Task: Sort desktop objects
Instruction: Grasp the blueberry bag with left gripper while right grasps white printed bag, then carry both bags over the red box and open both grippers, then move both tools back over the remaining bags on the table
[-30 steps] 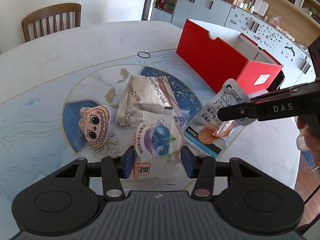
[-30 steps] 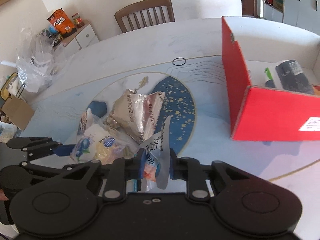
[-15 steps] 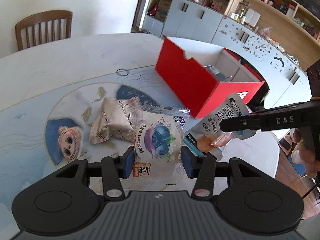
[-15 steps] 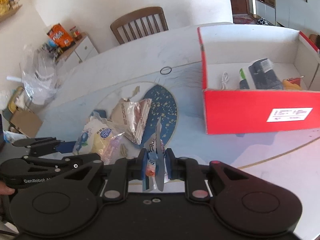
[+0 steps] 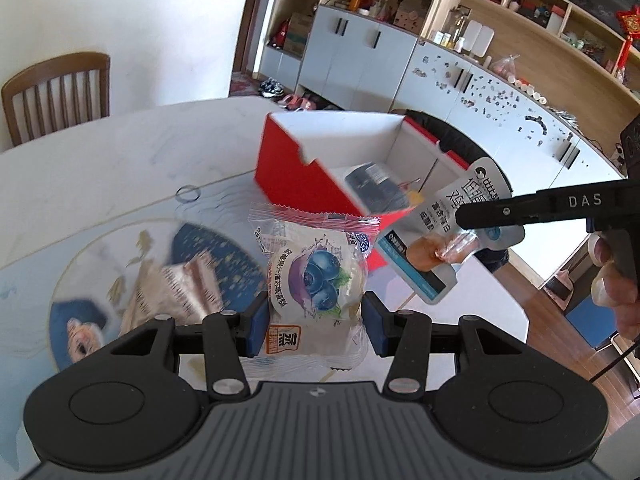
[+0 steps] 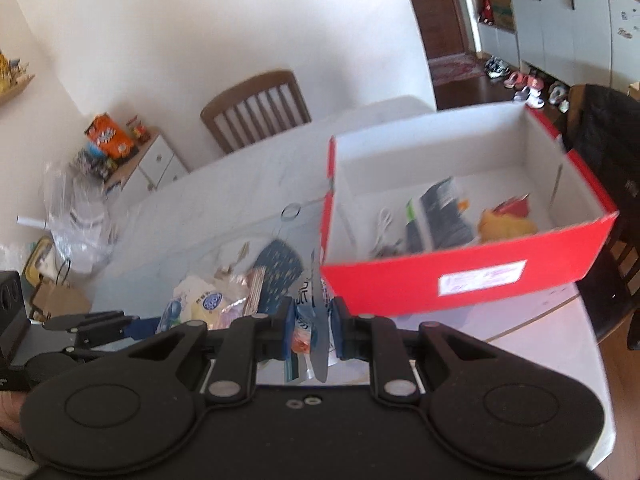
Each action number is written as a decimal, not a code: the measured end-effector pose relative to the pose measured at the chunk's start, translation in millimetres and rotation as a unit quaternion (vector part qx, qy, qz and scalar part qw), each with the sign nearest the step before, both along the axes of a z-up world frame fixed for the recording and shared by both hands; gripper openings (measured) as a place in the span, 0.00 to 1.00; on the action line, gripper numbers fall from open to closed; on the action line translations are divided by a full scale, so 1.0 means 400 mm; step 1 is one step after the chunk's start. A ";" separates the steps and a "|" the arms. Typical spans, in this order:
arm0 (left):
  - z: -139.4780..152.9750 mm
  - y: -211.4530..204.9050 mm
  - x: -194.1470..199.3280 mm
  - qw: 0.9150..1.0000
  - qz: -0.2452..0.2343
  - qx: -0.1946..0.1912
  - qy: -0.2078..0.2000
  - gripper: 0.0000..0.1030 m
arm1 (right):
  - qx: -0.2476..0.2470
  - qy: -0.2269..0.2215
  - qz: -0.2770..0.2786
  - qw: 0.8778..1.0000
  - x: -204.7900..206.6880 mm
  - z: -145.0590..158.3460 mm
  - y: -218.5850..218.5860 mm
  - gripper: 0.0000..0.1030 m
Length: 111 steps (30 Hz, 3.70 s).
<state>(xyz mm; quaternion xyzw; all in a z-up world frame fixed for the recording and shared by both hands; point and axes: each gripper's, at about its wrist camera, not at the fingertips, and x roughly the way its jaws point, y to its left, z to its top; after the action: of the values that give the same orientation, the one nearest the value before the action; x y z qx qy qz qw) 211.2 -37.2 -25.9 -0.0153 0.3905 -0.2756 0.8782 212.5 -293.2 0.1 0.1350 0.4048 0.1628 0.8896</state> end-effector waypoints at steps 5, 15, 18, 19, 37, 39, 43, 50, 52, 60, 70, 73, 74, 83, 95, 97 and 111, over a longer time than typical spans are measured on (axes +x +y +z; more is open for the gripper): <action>0.029 -0.070 0.020 1.000 -0.008 0.003 -0.017 0.46 | 0.008 -0.019 -0.017 1.000 0.025 0.027 -0.070 0.18; 0.061 -0.201 0.073 0.999 -0.015 0.017 -0.027 0.46 | -0.005 -0.055 -0.041 0.998 0.092 0.049 -0.186 0.18; 0.056 -0.239 0.098 0.999 -0.020 0.035 -0.020 0.46 | -0.008 -0.052 -0.048 0.997 0.114 0.039 -0.214 0.18; 0.054 -0.253 0.106 0.999 -0.021 0.042 -0.019 0.46 | -0.010 -0.051 -0.051 0.997 0.118 0.036 -0.222 0.18; 0.037 -0.420 0.268 0.995 0.004 0.102 -0.016 0.47 | -0.040 -0.021 -0.058 0.997 0.256 -0.045 -0.320 0.17; 0.025 -0.432 0.292 0.994 0.012 0.107 -0.008 0.47 | -0.041 -0.016 -0.056 0.997 0.274 -0.056 -0.323 0.17; -0.003 -0.449 0.338 0.991 0.027 0.131 0.001 0.47 | -0.046 -0.007 -0.053 0.998 0.306 -0.076 -0.320 0.17; -0.038 -0.489 0.401 0.983 0.032 0.181 0.006 0.47 | -0.058 0.004 -0.042 0.997 0.368 -0.099 -0.306 0.17; -0.048 -0.492 0.414 0.982 0.035 0.185 0.012 0.47 | -0.049 0.016 -0.044 0.998 0.387 -0.108 -0.308 0.17; -0.074 -0.519 0.457 0.978 0.035 0.205 0.020 0.47 | -0.045 0.036 -0.045 0.997 0.433 -0.141 -0.293 0.17; -0.117 -0.563 0.456 0.973 0.000 0.228 0.039 0.47 | -0.065 0.060 -0.020 0.996 0.441 -0.187 -0.249 0.17; -0.129 -0.569 0.445 0.971 -0.009 0.234 0.041 0.47 | -0.072 0.057 -0.015 0.996 0.436 -0.188 -0.245 0.17; -0.129 -0.567 0.446 0.971 -0.008 0.234 0.041 0.47 | -0.073 0.057 -0.012 0.996 0.436 -0.186 -0.244 0.17; -0.115 -0.523 0.454 0.979 0.011 0.195 0.061 0.63 | -0.102 0.060 -0.011 0.993 0.435 -0.185 -0.250 0.33; -0.056 -0.500 0.422 0.989 0.010 0.141 0.046 0.70 | -0.134 0.016 0.032 0.990 0.381 -0.127 -0.256 0.60; -0.047 -0.492 0.412 0.990 0.011 0.132 0.045 0.70 | -0.137 0.012 0.039 0.990 0.369 -0.120 -0.255 0.65; 0.010 -0.443 0.337 0.996 0.024 0.076 0.038 0.71 | -0.100 -0.014 0.073 0.992 0.285 -0.066 -0.256 0.73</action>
<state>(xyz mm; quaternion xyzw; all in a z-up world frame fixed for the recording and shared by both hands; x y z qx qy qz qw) 346.0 -214.4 -21.8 0.0318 0.4434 -0.2232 0.8675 326.4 -395.6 -26.5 0.0129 0.4149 0.1883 0.8900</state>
